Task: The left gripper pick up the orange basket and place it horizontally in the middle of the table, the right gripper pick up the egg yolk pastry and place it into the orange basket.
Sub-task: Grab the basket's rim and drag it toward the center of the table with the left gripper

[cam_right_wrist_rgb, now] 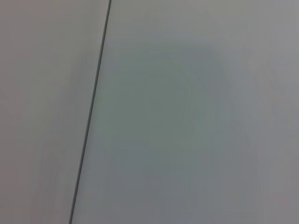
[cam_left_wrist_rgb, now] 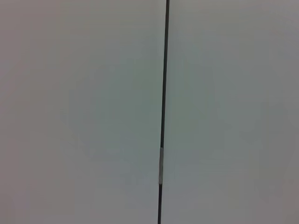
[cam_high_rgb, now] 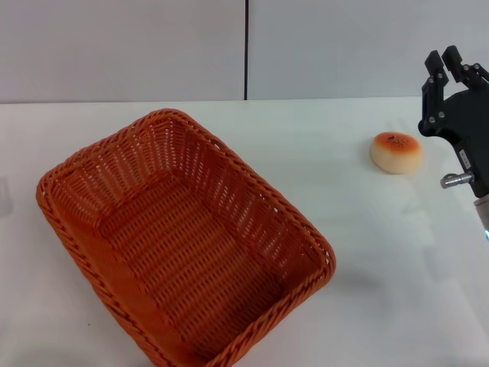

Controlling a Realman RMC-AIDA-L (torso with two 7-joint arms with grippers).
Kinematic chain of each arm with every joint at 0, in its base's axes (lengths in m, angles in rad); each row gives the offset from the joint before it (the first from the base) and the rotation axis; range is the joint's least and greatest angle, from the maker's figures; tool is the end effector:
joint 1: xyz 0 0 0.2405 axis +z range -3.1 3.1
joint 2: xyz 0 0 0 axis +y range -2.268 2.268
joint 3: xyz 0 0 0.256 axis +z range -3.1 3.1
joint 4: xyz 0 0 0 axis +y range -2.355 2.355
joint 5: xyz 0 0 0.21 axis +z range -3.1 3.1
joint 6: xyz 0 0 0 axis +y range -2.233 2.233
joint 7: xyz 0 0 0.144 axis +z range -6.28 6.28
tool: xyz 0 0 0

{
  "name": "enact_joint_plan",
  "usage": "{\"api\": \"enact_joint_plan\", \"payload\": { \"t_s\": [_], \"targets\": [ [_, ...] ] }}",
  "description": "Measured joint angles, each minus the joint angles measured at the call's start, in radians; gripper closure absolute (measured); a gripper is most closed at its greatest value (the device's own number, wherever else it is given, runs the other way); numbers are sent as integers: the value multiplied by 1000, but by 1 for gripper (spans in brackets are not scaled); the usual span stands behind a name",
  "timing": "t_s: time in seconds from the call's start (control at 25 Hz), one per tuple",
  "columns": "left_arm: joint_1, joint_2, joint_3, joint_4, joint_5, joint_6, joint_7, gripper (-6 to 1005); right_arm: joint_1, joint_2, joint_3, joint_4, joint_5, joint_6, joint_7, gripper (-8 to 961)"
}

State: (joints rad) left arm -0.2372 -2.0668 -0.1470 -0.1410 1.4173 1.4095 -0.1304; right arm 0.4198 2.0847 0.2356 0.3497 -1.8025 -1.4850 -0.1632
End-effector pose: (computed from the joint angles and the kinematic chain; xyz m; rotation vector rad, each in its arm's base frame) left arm -0.3901 0.2390 0.0157 -1.3139 -0.6123 -0.6249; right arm 0.2630 0.2935 -0.0448 -1.6354 0.2198 0.8631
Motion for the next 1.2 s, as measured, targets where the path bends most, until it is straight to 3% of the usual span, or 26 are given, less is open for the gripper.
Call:
{"api": "enact_joint_plan", "payload": {
  "t_s": [0.2, 0.76, 0.88, 1.2],
  "targets": [
    [0, -2, -22, -1, 0, 3, 0, 638, 2, -1, 0, -1, 0, -3, 2, 800],
    [-25, 6, -13, 22, 7, -2, -6, 344, 2, -2, 2, 1, 0, -5, 2, 800],
    [-34, 7, 31, 69, 9, -1, -68, 246, 2, -2, 3, 1, 0, -6, 2, 800],
    [-45, 8, 249, 307, 10, -9, -392, 245, 4, -4, 4, -4, 0, -6, 1, 800]
  ]
}}
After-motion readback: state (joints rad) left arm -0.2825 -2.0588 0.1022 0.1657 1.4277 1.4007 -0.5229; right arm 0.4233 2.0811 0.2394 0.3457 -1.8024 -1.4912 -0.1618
